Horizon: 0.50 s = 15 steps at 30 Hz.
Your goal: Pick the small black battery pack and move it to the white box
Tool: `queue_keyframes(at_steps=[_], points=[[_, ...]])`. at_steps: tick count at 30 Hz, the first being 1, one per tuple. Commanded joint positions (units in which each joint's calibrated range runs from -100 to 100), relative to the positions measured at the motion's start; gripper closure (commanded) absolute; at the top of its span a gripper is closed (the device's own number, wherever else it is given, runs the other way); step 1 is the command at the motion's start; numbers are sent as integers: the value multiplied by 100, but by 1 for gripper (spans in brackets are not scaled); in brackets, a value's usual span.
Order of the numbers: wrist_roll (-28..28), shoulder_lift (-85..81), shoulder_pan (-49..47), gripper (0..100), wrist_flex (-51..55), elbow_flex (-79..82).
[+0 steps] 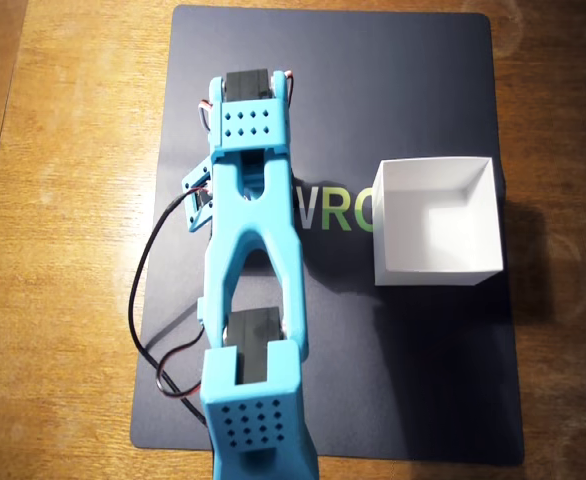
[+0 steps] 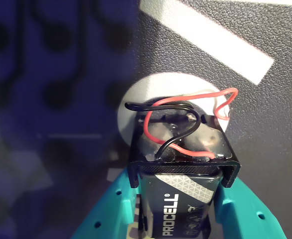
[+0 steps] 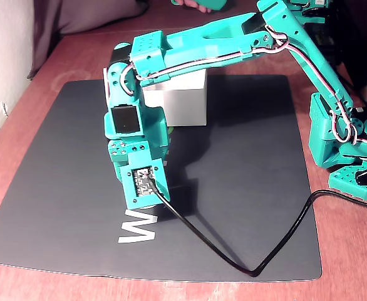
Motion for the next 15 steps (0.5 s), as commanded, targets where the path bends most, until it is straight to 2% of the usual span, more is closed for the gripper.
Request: queue_keyframes(at_steps=[1,15], points=[[-18,71,95,93,147,81],[-2,-981,153,94,200,9]])
